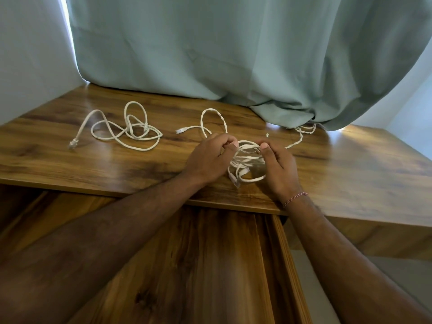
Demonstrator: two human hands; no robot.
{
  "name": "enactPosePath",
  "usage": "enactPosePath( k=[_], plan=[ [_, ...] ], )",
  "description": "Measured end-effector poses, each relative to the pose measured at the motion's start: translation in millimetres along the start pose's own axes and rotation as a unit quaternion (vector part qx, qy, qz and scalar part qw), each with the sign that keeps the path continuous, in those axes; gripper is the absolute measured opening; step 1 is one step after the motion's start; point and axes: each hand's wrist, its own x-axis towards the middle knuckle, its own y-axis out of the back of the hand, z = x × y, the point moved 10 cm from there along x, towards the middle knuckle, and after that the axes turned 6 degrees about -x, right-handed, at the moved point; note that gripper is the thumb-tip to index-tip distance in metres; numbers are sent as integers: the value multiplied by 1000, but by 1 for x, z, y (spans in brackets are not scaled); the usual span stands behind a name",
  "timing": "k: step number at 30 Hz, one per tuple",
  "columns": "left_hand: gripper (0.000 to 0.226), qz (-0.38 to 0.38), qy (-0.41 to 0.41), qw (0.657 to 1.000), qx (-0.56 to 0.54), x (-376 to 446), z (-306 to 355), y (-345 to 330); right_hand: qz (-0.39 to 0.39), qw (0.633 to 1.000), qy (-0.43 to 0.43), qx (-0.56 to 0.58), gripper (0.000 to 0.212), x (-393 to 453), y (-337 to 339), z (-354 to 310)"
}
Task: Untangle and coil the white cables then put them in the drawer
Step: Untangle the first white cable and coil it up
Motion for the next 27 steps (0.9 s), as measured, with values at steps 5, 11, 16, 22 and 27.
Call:
enactPosePath(
  k=[5, 11, 16, 22, 27],
  plan=[
    [77, -247, 39, 963, -104, -15, 6, -34, 30, 999, -5, -29, 30, 0, 4, -2],
    [116, -259, -40, 964, 43, -20, 13, -43, 60, 995, -40, -68, 55, 4, 0, 2],
    [57, -157, -86, 983, 51, -15, 21, -29, 119, 973, -183, 71, 52, 5, -5, 23],
    [9, -8, -10, 999, -42, 7, 1, -2, 60, 887, -267, 372, 57, 9, -57, 22],
    [13, 70, 71, 993, -56, 18, -13, 8, 96, 874, -273, 390, 50, 11, -61, 6]
  ],
)
